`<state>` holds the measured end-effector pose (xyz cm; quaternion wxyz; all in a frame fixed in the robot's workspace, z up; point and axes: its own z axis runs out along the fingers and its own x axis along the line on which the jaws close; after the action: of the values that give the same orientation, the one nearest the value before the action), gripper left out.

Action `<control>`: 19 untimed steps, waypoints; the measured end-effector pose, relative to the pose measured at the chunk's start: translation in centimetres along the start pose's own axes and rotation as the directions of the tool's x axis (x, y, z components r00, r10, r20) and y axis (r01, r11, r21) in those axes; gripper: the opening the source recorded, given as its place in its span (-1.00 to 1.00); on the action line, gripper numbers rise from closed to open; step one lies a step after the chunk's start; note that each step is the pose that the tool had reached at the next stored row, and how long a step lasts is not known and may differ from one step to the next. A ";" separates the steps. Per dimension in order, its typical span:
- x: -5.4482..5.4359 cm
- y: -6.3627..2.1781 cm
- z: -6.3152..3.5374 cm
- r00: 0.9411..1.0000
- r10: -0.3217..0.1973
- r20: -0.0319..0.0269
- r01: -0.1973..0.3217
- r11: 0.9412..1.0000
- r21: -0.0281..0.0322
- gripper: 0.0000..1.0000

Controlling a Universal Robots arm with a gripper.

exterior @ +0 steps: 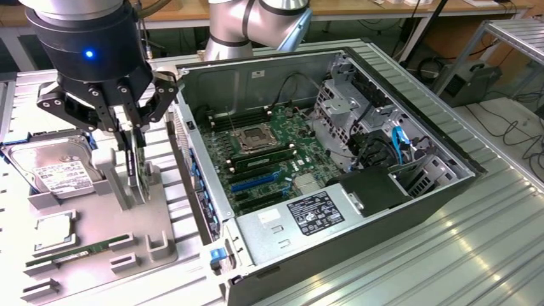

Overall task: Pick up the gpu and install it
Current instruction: 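Pick up the gpu and move the gpu toward the slot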

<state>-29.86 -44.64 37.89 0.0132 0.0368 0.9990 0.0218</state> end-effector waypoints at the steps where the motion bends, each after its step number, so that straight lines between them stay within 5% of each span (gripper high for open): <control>1: 0.0 0.00 -0.04 1.000 0.000 0.000 0.000 1.000 0.000 -0.47; 19: 0.0 0.04 -0.73 1.000 0.000 0.000 0.000 1.000 0.000 -0.47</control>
<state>-29.86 -44.63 38.63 0.0132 0.0368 0.9990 0.0218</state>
